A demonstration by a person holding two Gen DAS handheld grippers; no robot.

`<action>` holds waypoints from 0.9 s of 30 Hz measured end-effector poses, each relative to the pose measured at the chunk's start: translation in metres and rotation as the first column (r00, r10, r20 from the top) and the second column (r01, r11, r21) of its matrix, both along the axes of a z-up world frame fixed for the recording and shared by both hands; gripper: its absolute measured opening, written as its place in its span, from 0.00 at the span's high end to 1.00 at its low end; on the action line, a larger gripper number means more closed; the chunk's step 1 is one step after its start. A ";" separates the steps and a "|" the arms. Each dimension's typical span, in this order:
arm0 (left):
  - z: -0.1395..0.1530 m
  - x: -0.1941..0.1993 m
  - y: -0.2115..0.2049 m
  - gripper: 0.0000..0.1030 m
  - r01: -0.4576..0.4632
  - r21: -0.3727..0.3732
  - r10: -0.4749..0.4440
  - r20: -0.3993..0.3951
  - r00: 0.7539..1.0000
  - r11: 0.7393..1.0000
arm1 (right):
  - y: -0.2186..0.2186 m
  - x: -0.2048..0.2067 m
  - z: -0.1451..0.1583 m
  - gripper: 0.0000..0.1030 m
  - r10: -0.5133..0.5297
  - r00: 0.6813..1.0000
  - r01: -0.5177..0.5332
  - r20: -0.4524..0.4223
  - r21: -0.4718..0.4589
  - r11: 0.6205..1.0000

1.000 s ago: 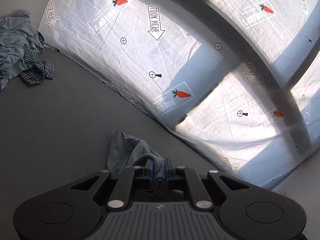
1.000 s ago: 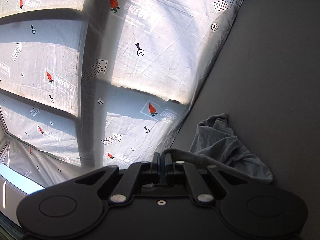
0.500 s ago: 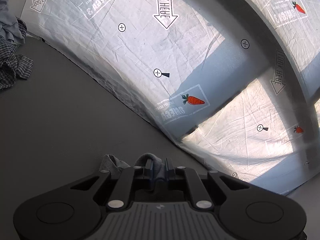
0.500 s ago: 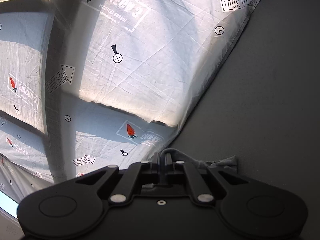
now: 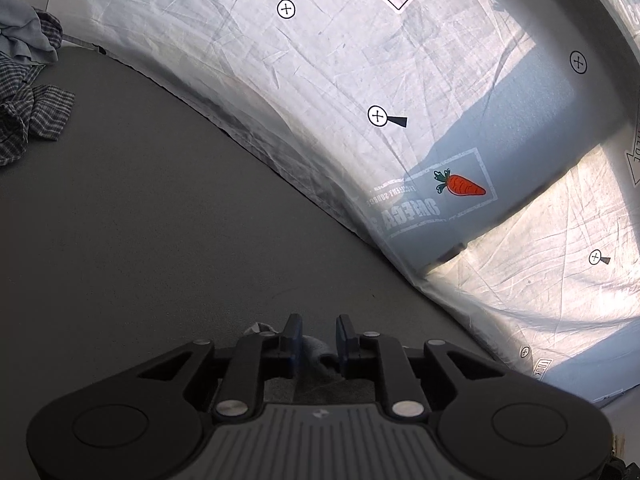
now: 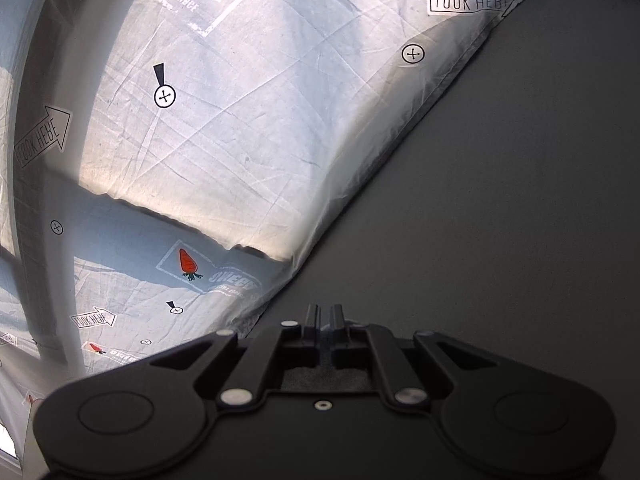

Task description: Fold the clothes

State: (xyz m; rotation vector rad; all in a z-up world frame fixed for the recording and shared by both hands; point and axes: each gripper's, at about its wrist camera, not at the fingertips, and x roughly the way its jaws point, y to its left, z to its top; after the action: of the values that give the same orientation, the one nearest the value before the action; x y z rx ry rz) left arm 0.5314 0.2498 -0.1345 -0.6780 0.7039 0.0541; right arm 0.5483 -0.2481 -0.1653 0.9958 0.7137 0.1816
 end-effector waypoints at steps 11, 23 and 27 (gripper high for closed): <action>-0.004 0.002 -0.006 0.17 0.170 0.220 -0.147 -0.118 0.982 0.961 | 0.023 -0.007 0.004 0.46 0.149 0.987 -0.163 -0.066 -0.379 0.911; -0.063 -0.010 -0.021 0.13 0.357 0.143 -0.311 -0.266 0.912 0.923 | 0.049 -0.018 -0.043 0.19 0.399 0.900 -0.435 -0.174 -0.415 0.799; -0.073 -0.009 -0.005 0.08 0.346 0.019 -0.332 -0.240 0.912 0.938 | 0.043 -0.013 -0.054 0.13 0.434 0.887 -0.462 -0.159 -0.314 0.830</action>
State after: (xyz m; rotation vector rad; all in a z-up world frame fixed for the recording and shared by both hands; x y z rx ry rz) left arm 0.5225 0.2451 -0.2078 -0.4860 1.0358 -0.1677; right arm 0.5352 -0.2052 -0.2194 0.4869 1.0127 0.4142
